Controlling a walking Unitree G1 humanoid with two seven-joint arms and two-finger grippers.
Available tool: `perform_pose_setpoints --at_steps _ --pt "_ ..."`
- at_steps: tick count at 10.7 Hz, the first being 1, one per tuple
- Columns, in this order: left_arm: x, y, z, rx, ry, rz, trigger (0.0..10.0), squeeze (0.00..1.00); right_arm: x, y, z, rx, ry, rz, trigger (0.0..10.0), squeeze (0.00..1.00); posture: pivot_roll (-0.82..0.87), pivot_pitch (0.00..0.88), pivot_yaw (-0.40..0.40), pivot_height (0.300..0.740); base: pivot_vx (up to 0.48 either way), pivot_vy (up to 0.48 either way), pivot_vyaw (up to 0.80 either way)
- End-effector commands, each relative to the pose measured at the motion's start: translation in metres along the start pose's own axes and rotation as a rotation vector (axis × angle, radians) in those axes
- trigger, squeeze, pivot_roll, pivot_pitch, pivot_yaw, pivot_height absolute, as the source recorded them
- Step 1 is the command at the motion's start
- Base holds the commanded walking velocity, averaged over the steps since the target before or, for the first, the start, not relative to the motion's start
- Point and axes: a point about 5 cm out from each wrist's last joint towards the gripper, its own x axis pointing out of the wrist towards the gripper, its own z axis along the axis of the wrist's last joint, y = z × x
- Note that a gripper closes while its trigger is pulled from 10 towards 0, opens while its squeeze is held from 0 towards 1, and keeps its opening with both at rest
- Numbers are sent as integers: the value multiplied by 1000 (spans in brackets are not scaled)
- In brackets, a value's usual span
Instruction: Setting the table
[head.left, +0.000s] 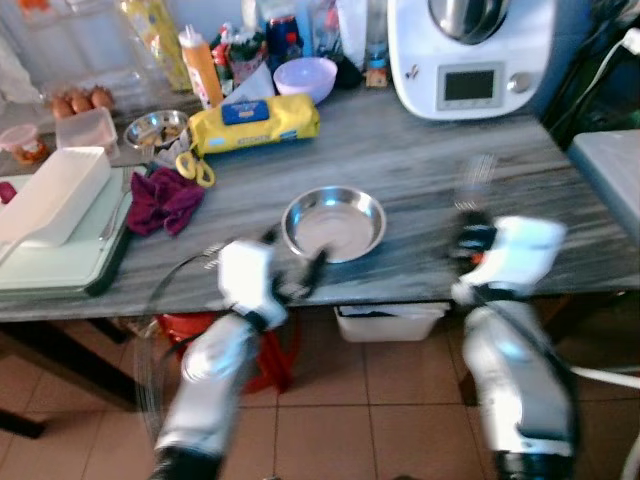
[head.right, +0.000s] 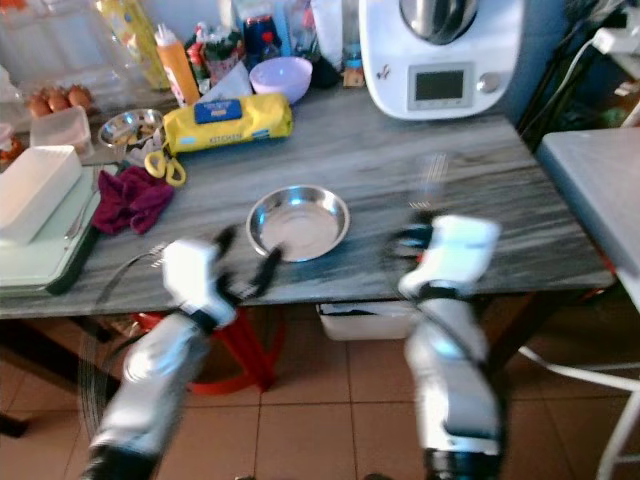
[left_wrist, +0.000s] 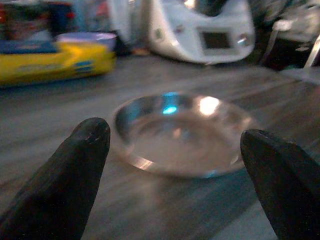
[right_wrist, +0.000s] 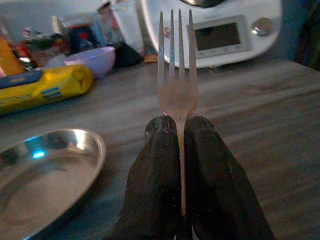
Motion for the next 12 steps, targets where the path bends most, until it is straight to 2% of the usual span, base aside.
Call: perform_pose_setpoints --at_steps 1,3,4,6,7,9,12 --pt "-3 -2 -1 8 8 -22 10000 0 -1 -3 1 -7 -8 -8 10000 0 -152 131 100 740 0 0 0" --pt "-28 8 -9 49 78 -76 10000 0 1 -17 -2 -18 6 -82 10000 0 -147 137 97 740 0 0 0" --pt "-33 10 -10 53 93 -98 10000 0 3 -21 -1 -17 9 -93 10000 0 -147 141 99 740 0 0 0" --pt "-38 10 -12 54 116 -138 10000 0 8 -29 -2 -10 31 -112 10000 0 -147 145 100 740 0 0 0" --pt "-39 7 -13 44 119 -186 10000 0 13 -32 -6 24 71 -125 10000 0 -148 147 101 740 0 0 0" --pt "-42 2 -17 39 131 -240 10000 0 31 -37 -8 72 134 -127 10000 0 -143 156 101 740 0 0 0" --pt "-45 1 -24 31 145 -244 10000 0 52 -26 -3 96 169 -67 10000 0 -133 163 100 740 0 0 0"
